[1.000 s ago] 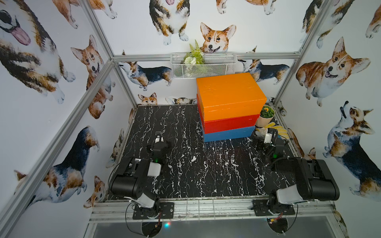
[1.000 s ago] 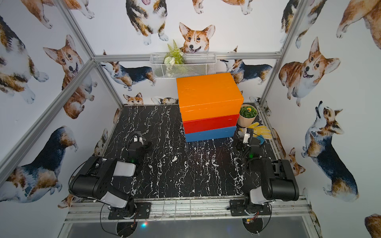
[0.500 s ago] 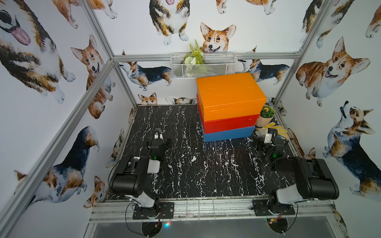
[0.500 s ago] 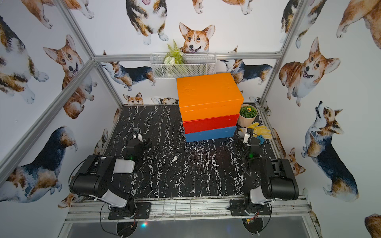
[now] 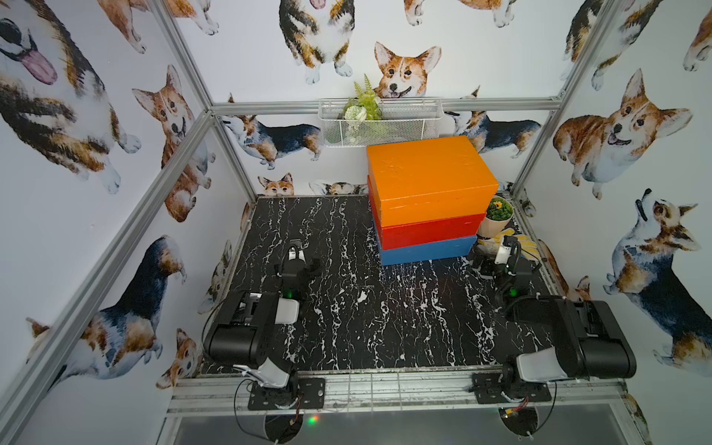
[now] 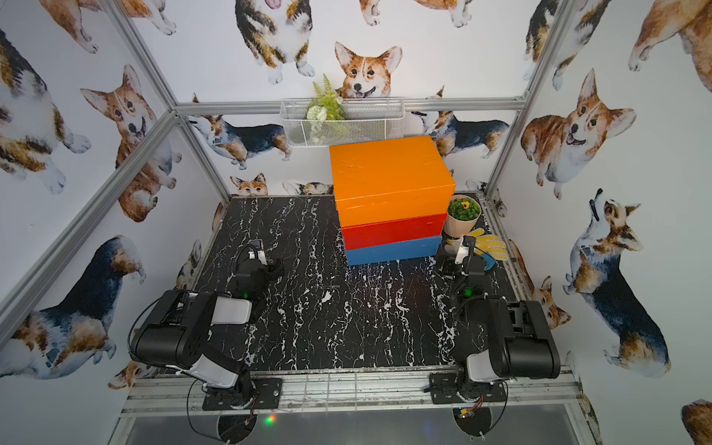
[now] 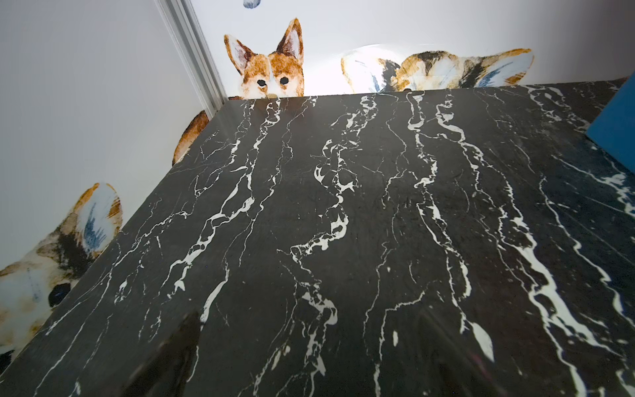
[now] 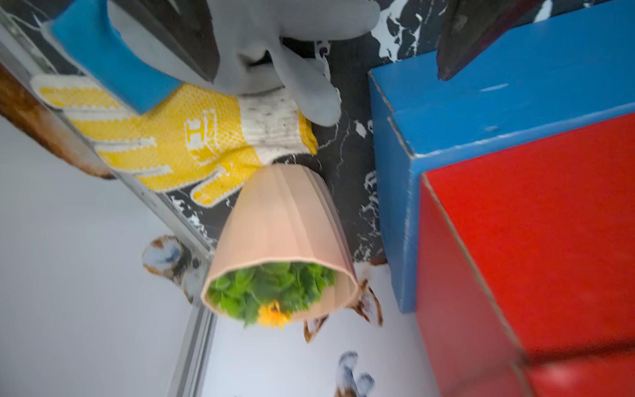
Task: Stack the shoeboxes
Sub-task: Reset both arms
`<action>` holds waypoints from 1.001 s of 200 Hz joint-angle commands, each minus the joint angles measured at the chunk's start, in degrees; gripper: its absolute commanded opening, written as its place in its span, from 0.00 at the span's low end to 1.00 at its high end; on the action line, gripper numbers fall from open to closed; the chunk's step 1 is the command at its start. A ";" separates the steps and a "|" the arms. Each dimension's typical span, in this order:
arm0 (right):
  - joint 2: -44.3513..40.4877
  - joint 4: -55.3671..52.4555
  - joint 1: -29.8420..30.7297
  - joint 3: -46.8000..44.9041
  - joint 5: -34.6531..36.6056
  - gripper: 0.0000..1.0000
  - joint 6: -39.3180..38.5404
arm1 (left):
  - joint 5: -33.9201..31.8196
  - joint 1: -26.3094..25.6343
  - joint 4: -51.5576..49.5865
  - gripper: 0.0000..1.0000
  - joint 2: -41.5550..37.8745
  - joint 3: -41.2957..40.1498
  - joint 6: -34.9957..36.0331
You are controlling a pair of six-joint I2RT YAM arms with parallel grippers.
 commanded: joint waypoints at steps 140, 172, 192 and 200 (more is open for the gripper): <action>3.55 -6.17 0.23 3.67 -1.57 1.00 -2.36 | 0.40 0.07 0.82 1.00 -0.08 0.21 0.21; 1.46 -0.61 0.23 -1.17 -1.32 1.00 -1.77 | 0.37 0.10 0.79 1.00 -0.08 0.19 0.22; -0.66 9.05 0.22 -7.42 2.05 1.00 -0.75 | 0.36 0.08 0.74 1.00 -0.08 0.21 0.16; 0.86 5.95 0.19 -4.53 3.35 1.00 0.01 | 0.43 0.11 0.72 1.00 -0.08 0.19 0.15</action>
